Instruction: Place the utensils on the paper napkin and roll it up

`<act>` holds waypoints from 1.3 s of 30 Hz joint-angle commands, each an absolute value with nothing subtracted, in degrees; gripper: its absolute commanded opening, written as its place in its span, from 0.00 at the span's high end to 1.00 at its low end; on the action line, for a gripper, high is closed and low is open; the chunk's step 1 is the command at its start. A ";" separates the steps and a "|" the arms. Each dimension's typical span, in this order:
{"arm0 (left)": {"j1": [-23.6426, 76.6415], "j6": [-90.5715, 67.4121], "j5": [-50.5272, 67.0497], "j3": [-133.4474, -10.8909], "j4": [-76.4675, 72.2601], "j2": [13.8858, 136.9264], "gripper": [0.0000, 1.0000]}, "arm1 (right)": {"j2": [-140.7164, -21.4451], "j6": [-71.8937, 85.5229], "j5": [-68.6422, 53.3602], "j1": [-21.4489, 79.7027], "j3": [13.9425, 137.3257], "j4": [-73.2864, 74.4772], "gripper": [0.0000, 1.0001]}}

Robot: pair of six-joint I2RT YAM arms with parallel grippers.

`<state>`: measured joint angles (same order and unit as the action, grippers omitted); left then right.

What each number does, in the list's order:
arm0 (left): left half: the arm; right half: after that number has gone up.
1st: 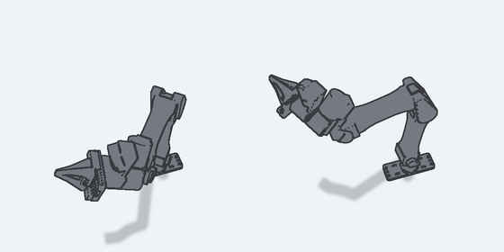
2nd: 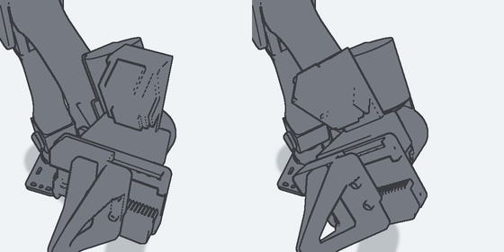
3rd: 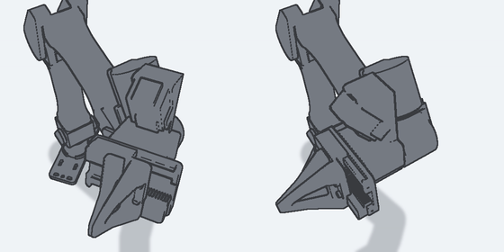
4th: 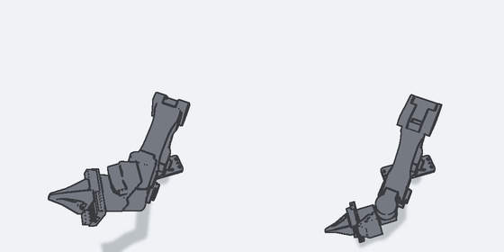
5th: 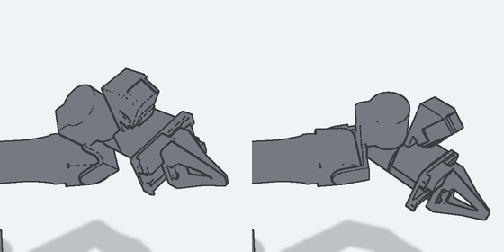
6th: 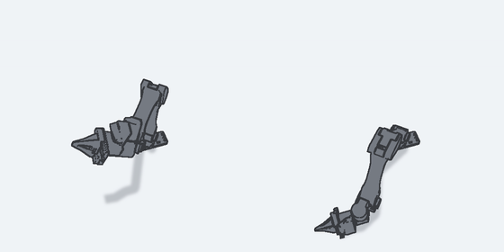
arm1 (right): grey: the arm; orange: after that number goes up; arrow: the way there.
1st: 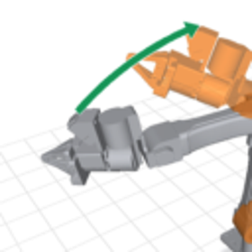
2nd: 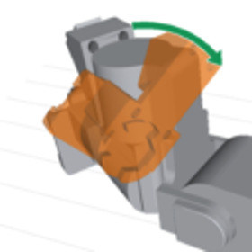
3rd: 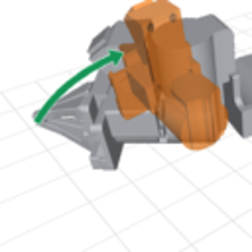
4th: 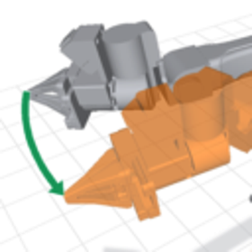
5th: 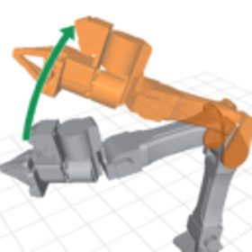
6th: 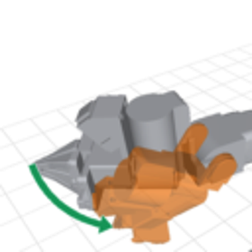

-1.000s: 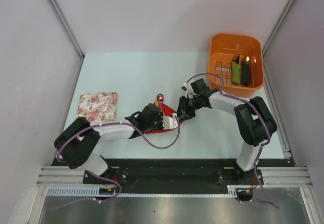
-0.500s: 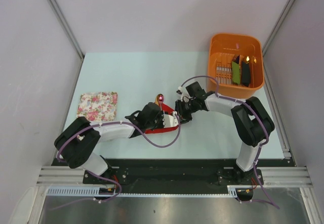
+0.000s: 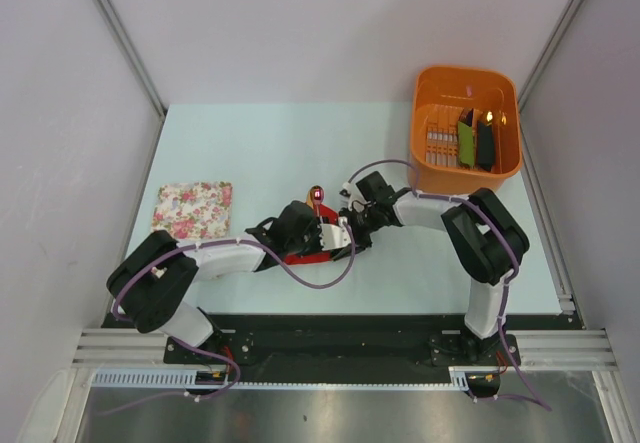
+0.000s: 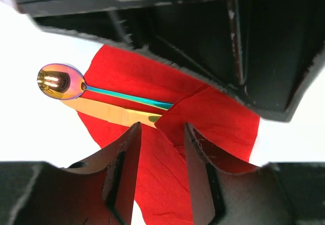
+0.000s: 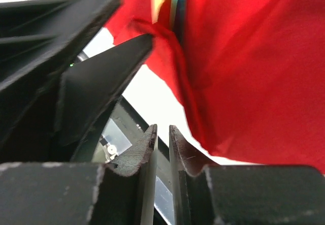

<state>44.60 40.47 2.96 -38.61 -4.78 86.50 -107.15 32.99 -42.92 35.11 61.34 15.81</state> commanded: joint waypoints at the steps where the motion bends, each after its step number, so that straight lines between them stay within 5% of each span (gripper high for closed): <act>1: 43.95 38.85 3.34 -40.61 -4.66 85.87 0.55 | -109.60 33.75 -41.66 34.72 62.40 14.68 0.81; 10: 41.14 28.34 6.76 -42.45 1.13 80.70 0.50 | -113.20 34.63 -41.66 33.22 62.40 12.75 0.83; 17: 33.50 9.16 23.10 -42.89 12.20 69.71 0.48 | -113.12 34.72 -41.66 33.13 62.23 12.57 0.83; 27: 26.46 -15.10 45.16 -36.92 7.57 75.66 0.67 | -112.33 33.49 -40.78 33.57 62.58 12.83 0.85; 39: 20.93 -19.25 44.39 -39.99 4.39 88.50 0.79 | -112.68 32.70 -40.43 33.75 63.02 13.27 0.86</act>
<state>23.24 -16.95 43.70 -38.17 6.04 85.56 -112.81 34.17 -42.33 33.58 61.41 14.41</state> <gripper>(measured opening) 0.225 0.142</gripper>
